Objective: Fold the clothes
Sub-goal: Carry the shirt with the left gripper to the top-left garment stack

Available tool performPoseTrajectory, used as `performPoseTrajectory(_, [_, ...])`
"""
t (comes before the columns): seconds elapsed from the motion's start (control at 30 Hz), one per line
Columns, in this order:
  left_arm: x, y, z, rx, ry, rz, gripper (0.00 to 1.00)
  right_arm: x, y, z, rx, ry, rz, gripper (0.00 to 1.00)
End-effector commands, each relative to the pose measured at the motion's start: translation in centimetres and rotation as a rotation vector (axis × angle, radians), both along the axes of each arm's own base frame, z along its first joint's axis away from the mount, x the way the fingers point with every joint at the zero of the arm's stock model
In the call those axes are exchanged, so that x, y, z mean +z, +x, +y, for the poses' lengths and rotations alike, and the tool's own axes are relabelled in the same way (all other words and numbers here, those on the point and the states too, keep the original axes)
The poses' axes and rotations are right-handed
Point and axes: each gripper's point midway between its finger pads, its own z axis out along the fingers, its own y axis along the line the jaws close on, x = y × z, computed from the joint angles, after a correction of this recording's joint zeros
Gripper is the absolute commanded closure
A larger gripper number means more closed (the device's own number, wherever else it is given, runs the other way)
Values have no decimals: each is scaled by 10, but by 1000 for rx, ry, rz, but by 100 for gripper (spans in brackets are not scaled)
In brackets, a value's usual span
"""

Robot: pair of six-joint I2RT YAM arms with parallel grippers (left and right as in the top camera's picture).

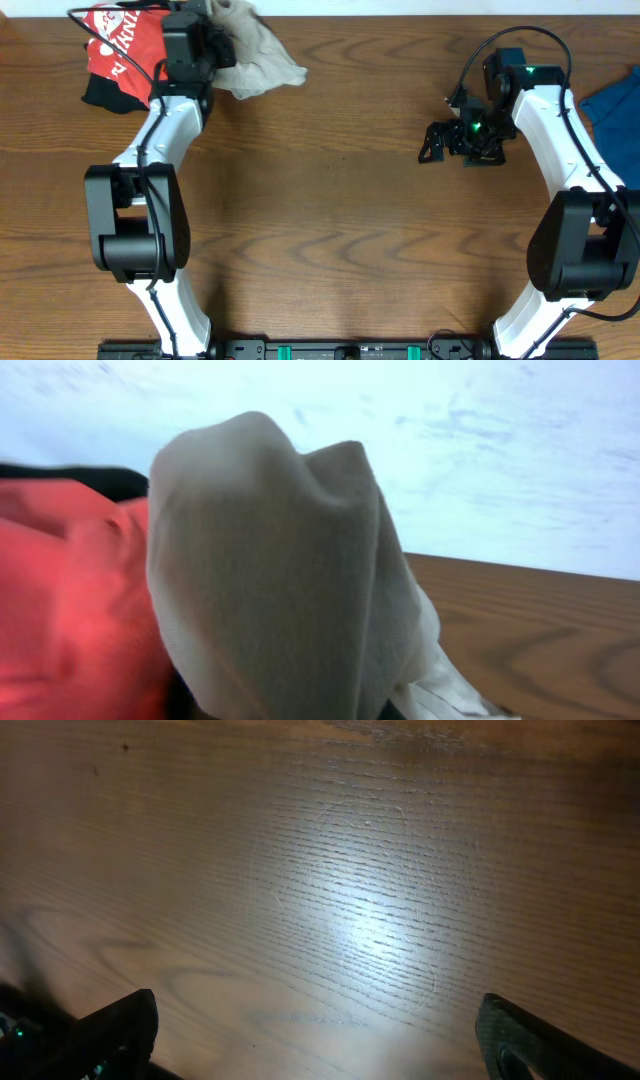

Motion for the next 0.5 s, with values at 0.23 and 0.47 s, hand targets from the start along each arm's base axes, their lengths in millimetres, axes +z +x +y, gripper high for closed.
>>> performPoseTrajectory(0.23, [106, 29, -1, -32, 119, -230, 94, 2, 3, -4, -8, 1, -6, 1])
performPoseTrajectory(0.47, [158, 34, 13, 30, 215, -322, 94, 2, 2, -4, -8, 1, -2, 1])
